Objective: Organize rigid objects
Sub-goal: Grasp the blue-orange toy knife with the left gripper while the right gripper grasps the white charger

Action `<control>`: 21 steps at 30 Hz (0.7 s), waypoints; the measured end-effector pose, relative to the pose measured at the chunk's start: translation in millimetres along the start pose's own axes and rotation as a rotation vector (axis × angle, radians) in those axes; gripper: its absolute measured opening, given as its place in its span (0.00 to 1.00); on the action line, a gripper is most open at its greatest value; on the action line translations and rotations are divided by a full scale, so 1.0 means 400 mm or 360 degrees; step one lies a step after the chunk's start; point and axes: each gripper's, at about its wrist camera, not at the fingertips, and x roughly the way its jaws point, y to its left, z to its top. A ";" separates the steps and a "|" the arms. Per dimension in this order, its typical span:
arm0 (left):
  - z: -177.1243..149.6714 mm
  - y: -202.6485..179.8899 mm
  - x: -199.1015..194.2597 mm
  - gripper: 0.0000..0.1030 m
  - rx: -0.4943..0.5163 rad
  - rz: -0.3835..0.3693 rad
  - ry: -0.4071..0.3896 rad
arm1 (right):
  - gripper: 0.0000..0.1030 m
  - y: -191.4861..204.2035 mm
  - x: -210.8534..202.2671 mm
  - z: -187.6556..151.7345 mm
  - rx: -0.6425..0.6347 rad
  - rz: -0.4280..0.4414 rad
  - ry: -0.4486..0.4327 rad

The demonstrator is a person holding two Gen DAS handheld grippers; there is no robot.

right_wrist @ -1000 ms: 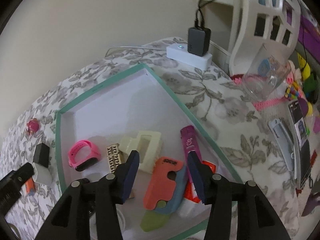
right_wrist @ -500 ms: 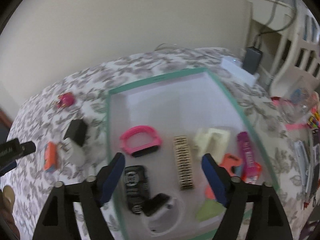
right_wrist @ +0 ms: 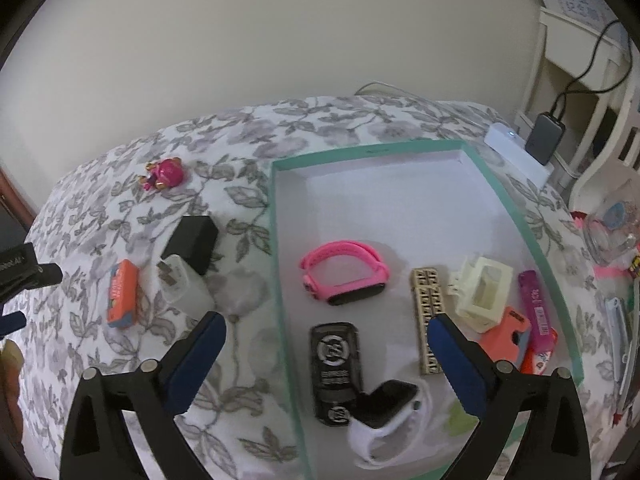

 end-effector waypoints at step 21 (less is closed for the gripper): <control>0.037 -0.023 0.092 0.97 0.0071 -0.0110 0.0095 | 0.99 0.212 0.115 0.050 -0.0217 0.0145 0.0060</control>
